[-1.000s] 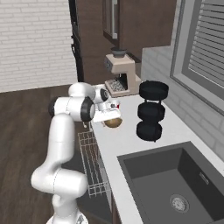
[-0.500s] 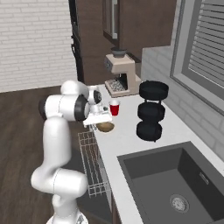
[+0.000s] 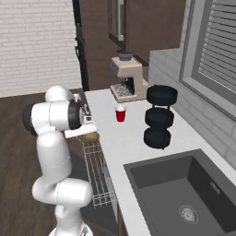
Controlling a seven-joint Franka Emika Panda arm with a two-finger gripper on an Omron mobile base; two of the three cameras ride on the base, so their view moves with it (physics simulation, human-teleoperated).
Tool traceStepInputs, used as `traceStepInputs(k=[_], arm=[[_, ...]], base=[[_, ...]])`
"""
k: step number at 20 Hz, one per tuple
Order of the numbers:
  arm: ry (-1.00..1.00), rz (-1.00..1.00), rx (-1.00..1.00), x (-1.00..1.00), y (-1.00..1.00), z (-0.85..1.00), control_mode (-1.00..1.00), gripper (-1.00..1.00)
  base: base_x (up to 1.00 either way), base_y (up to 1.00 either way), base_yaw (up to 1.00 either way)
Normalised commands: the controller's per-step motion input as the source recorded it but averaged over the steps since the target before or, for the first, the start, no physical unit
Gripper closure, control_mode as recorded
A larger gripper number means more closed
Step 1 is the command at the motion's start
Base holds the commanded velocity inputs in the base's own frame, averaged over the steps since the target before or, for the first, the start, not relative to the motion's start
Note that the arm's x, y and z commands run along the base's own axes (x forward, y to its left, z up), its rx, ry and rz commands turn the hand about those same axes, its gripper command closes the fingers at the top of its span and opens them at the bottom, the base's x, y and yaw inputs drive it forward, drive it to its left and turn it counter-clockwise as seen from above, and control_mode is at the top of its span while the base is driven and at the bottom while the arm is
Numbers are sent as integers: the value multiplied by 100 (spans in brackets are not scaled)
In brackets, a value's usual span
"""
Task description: Pick up the cup and bowl from the counter, place them in the dishwasher, and close the dishwasher door.
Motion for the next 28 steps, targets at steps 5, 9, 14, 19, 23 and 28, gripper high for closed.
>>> traceStepInputs(k=[5, 9, 14, 19, 23, 28], arm=[[0, 2, 2, 5, 57, -27, -100, 100], [0, 1, 3, 21, 44, -46, -100, 100], [0, 1, 2, 36, 32, -51, -100, 100], [0, 0, 1, 56, 17, -49, -100, 100], [0, 0, 2, 64, 1, -44, -100, 100], [0, 0, 1, 65, 0, -37, -100, 100]], base=[[0, 0, 0], [0, 0, 0], [0, 0, 0], [0, 0, 0], [0, 0, 0], [0, 0, 0]])
